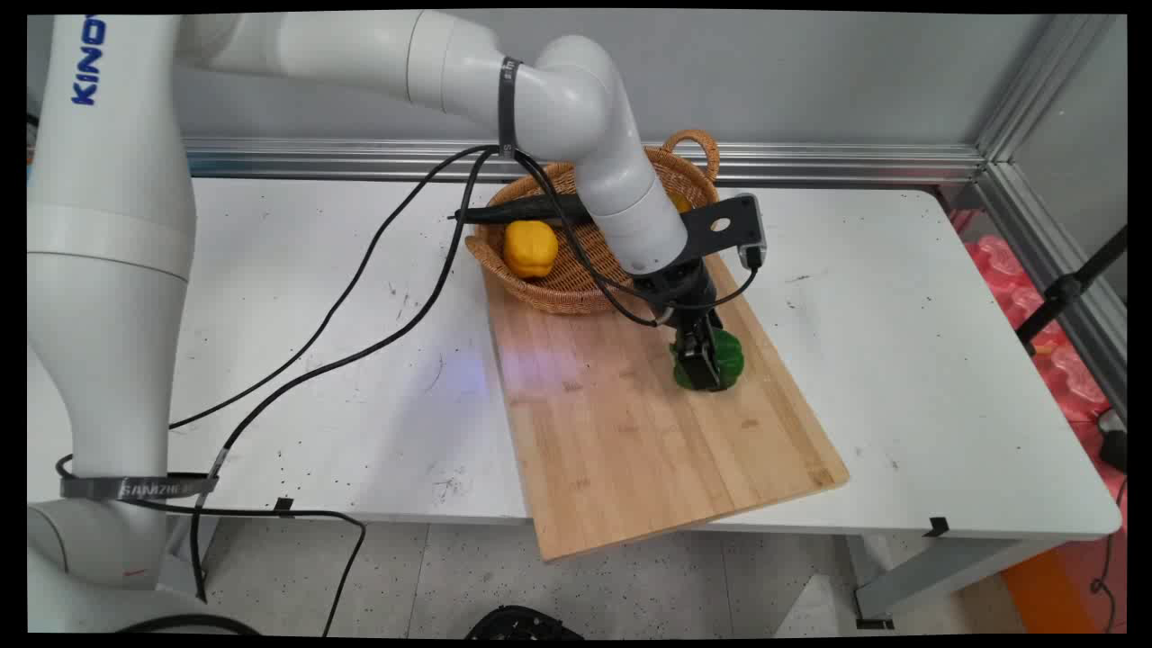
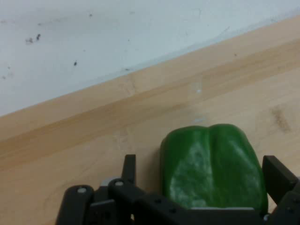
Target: Pick up the potato from the vegetable basket
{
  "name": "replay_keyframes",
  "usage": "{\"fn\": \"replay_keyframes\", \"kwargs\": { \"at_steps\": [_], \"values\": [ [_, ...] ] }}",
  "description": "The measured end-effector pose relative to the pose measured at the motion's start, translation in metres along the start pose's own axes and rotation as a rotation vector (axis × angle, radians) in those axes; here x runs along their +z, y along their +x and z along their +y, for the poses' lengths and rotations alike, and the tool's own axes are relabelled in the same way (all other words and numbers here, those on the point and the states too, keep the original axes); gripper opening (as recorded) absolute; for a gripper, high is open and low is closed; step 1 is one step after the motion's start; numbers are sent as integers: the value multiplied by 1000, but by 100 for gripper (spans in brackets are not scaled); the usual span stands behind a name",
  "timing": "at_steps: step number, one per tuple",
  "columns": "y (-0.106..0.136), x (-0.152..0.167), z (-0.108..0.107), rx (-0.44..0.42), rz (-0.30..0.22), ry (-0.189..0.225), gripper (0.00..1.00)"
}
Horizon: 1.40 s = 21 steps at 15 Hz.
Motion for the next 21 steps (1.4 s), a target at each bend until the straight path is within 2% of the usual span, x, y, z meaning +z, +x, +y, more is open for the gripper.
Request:
{"fn": "replay_keyframes", "kwargs": {
  "at_steps": [4, 10, 18, 21],
  "values": [
    [1, -16, 2, -8, 17, 10, 100],
    [-4, -78, 10, -58, 41, 26, 100],
    [-34, -168, 18, -179, 40, 67, 100],
    [-51, -201, 18, -234, 33, 95, 100]
  ]
}}
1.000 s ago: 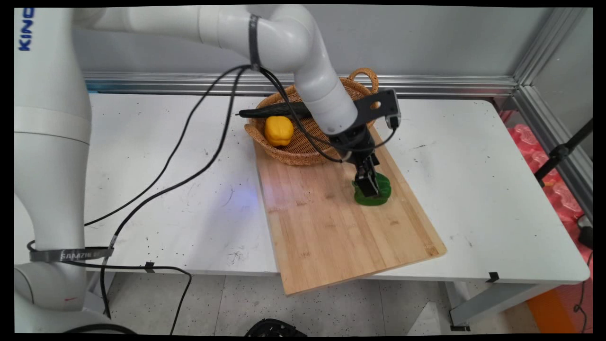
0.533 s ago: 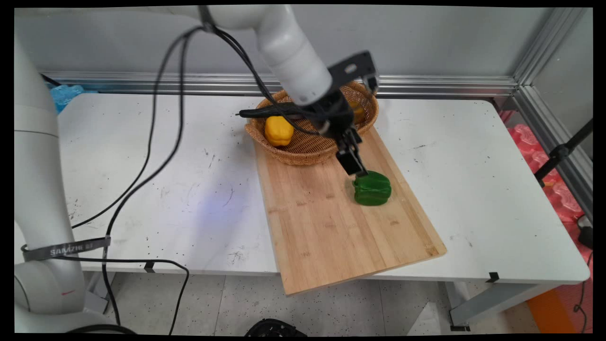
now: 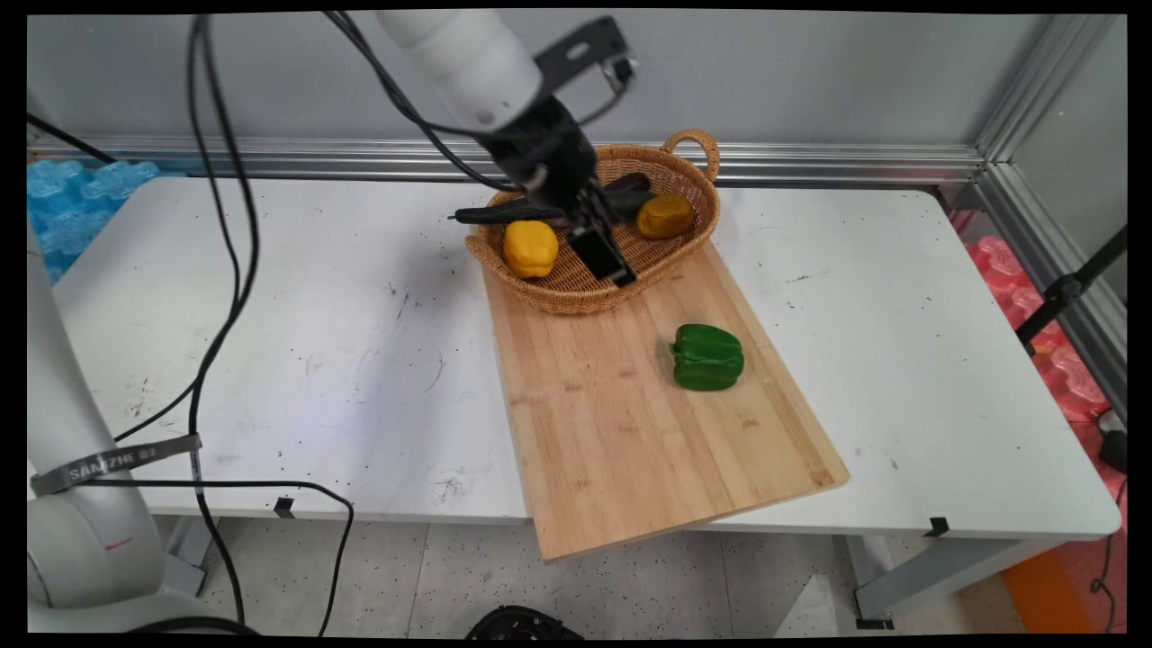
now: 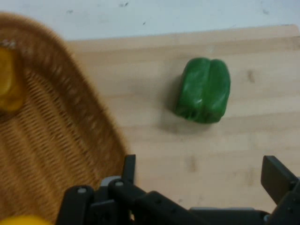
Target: Pick up the potato from the vegetable basket
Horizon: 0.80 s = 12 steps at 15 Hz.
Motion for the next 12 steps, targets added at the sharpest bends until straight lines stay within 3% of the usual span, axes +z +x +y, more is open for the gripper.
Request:
{"fn": "replay_keyframes", "kwargs": {
  "at_steps": [6, 12],
  "values": [
    [-23, -46, -22, -136, 23, 80, 100],
    [-37, -67, -55, -239, 68, 169, 100]
  ]
}}
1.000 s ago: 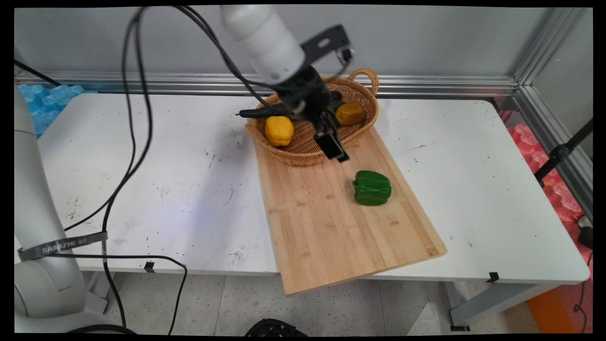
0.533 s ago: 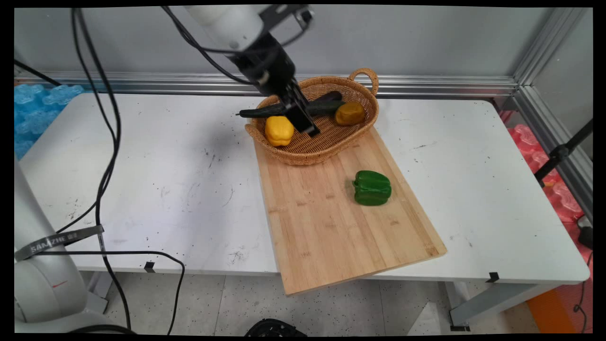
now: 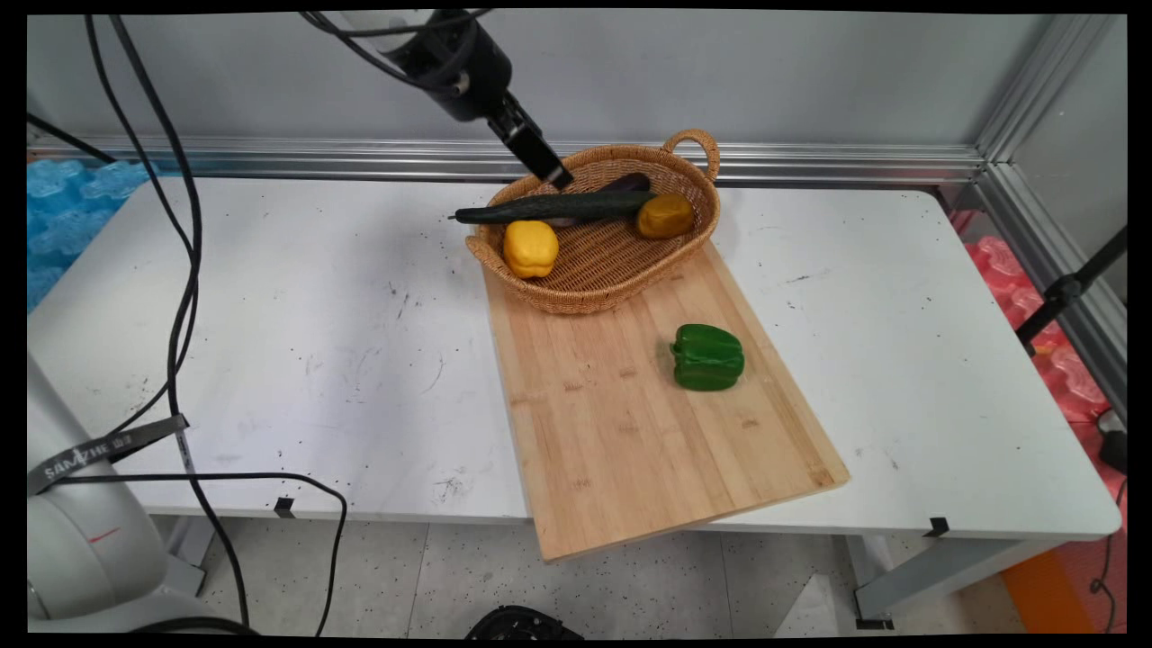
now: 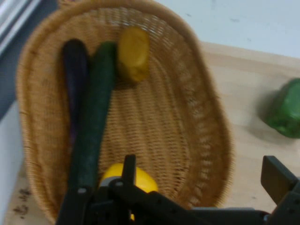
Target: Pick up the potato from the vegetable basket
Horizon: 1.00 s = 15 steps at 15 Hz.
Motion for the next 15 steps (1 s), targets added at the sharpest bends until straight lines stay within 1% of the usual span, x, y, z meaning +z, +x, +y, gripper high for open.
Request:
{"fn": "replay_keyframes", "kwargs": {
  "at_steps": [3, 5, 7, 11, 15],
  "values": [
    [4, 4, -17, -15, 28, 30, 100],
    [7, 10, -22, -11, 38, 37, 100],
    [13, 23, -29, 2, 46, 41, 100],
    [29, 61, -39, 27, 51, 49, 100],
    [47, 101, -44, 64, 45, 50, 100]
  ]
}}
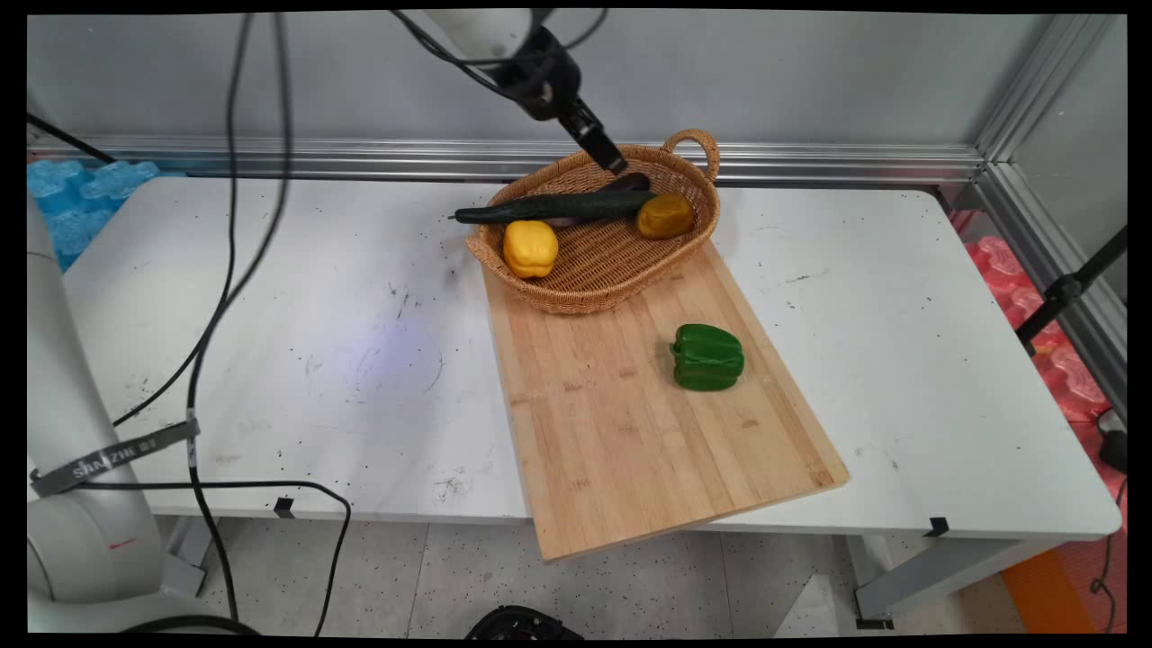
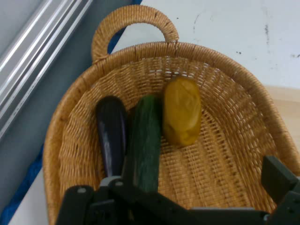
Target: Pick up the potato from the vegetable basket
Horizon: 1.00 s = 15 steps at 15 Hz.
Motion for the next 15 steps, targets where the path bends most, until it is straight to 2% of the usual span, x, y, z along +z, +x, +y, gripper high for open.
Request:
{"fn": "replay_keyframes", "kwargs": {
  "at_steps": [4, 15],
  "values": [
    [17, 53, 0, 58, -21, -5, 100],
    [41, 158, 10, 137, -98, -25, 100]
  ]
}}
